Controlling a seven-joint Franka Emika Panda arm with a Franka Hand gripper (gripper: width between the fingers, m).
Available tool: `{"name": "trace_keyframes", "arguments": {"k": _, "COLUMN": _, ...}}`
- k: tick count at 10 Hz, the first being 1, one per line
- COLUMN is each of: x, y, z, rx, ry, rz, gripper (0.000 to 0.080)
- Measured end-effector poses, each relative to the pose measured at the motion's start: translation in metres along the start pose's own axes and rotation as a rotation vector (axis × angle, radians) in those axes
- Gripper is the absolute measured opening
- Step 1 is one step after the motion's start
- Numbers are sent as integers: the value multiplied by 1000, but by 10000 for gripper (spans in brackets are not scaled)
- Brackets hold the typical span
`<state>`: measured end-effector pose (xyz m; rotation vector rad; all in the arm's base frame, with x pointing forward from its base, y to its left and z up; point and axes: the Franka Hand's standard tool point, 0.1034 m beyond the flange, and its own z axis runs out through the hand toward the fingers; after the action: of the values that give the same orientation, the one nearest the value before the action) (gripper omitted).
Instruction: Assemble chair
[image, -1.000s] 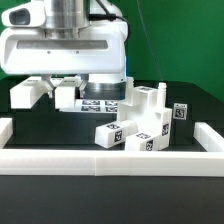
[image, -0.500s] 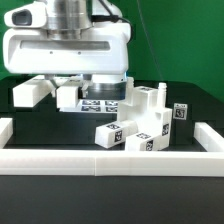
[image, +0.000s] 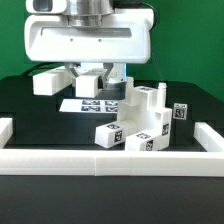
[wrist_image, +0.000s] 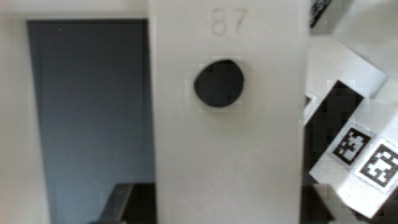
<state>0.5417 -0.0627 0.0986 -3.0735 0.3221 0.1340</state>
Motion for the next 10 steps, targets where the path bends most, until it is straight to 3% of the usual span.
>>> {"name": "trace_keyframes", "arguments": {"k": 3, "x": -1, "y": -3, "z": -3, "rx": 5, "ry": 0, "rz": 171, "gripper": 289}}
{"name": "trace_keyframes", "arguments": {"k": 6, "x": 1, "y": -9, "z": -15, "rx": 28, "ry": 8, "rz": 328, "gripper": 289}}
{"name": "trace_keyframes", "arguments": {"k": 10, "x": 0, "y": -32, "z": -25, "rx": 34, "ry": 10, "rz": 342, "gripper": 289}}
